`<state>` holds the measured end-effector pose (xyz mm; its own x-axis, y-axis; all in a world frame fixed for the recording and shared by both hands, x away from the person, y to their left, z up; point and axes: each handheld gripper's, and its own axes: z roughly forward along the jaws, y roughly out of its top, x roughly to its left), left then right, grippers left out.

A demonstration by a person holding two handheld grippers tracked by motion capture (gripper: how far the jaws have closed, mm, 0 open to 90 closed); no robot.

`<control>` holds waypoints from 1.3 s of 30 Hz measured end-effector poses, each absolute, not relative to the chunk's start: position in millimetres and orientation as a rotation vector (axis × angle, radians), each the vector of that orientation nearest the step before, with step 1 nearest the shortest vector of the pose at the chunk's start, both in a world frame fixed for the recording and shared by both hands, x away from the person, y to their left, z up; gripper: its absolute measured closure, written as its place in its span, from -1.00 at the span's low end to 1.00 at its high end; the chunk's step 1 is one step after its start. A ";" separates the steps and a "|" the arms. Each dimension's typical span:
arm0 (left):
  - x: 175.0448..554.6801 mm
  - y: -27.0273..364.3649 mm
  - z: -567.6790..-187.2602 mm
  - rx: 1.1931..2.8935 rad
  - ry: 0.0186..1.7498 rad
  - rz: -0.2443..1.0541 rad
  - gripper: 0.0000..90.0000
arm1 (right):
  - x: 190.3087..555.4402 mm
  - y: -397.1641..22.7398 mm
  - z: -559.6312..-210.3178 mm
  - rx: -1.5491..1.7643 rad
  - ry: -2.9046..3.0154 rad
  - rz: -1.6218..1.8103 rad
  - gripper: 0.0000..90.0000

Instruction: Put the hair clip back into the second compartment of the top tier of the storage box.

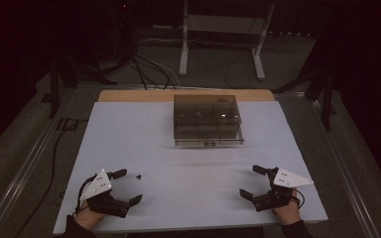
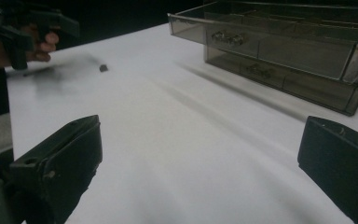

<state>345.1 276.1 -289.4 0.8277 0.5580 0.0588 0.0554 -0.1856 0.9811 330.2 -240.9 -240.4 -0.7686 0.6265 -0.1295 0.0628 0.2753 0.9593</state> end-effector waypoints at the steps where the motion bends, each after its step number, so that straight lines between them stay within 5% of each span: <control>1: 345.1 276.1 -289.4 1.716 0.479 0.482 -0.99 | 330.2 -240.9 -240.4 0.619 2.059 1.515 -1.00; 24: 327.0 263.4 -260.0 1.772 0.329 0.443 -0.99 | 327.3 -237.6 -235.1 0.612 2.064 1.610 -1.00; 39: 333.4 263.3 -239.6 1.710 0.378 0.475 -0.99 | 326.9 -241.2 -233.5 0.637 2.037 1.650 -1.00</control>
